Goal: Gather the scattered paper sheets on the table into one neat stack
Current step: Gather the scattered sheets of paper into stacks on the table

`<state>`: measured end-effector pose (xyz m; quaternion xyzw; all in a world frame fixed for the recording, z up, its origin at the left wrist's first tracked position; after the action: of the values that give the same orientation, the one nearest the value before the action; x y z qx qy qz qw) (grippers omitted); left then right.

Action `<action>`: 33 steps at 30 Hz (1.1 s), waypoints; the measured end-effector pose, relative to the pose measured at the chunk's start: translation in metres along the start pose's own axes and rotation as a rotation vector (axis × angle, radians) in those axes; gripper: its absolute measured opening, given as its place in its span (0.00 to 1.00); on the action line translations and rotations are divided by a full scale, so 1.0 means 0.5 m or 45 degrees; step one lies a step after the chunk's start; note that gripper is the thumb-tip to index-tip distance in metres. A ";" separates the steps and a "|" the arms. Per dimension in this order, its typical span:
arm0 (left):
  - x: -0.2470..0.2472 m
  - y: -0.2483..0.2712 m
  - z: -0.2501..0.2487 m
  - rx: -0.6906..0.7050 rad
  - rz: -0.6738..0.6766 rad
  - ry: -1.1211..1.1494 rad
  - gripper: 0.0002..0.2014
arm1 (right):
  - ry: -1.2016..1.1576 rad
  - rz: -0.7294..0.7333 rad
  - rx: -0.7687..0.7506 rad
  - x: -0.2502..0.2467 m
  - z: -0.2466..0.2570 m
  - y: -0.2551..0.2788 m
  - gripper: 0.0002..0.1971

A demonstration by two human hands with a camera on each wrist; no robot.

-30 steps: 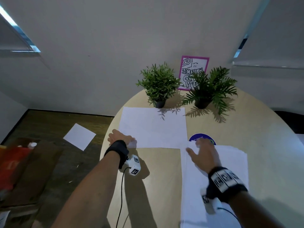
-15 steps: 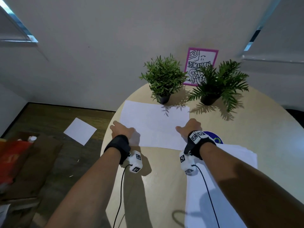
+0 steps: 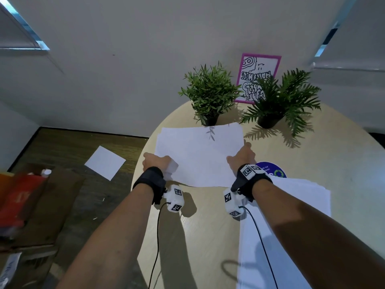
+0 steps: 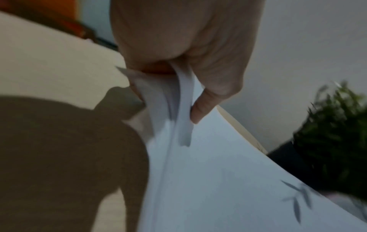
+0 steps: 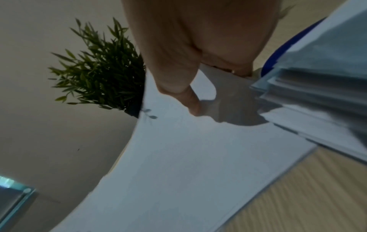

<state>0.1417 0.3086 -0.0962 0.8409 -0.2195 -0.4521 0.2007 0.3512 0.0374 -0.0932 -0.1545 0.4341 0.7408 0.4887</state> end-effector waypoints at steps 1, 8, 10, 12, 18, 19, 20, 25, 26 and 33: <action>0.002 0.005 0.004 -0.023 0.049 0.071 0.29 | -0.065 -0.009 -0.005 0.000 -0.002 0.001 0.27; -0.058 0.019 0.008 0.233 0.142 0.444 0.11 | -0.384 0.069 -0.243 -0.010 0.016 0.015 0.14; -0.097 0.035 0.006 0.314 0.135 0.528 0.17 | -0.470 0.073 -0.296 -0.010 0.019 0.014 0.13; -0.139 0.059 0.008 0.379 0.134 0.598 0.20 | -0.556 0.084 -0.360 -0.021 0.041 0.041 0.11; -0.229 0.113 0.025 0.405 0.184 0.751 0.21 | -0.786 0.096 -0.470 -0.075 0.073 0.132 0.07; -0.239 0.129 0.021 0.416 0.202 0.798 0.19 | -0.821 0.085 -0.471 -0.086 0.069 0.144 0.08; -0.247 0.148 0.015 0.431 0.239 0.863 0.18 | -0.884 0.074 -0.468 -0.098 0.063 0.158 0.08; -0.224 0.231 -0.001 0.368 0.605 1.308 0.29 | -1.250 0.026 -0.352 -0.145 -0.005 0.231 0.10; -0.208 0.257 -0.005 0.337 0.661 1.343 0.32 | -1.303 0.024 -0.323 -0.151 -0.022 0.248 0.09; 0.010 0.421 0.019 0.211 0.857 0.949 0.41 | -1.534 -0.007 -0.058 -0.148 -0.188 0.340 0.14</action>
<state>0.0968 0.1312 0.0083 0.8408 -0.4269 -0.0127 0.3326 0.2219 -0.1055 -0.0153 0.2809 0.0646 0.7058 0.6471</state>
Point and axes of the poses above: each hand's wrist, its own y-axis away from the middle knuckle, its own x-axis out of the palm, z = x × y, the point moved 8 cm from there along -y, towards the middle knuckle, and after that the axes turned 8 degrees about -y, right-handed, at the moved point
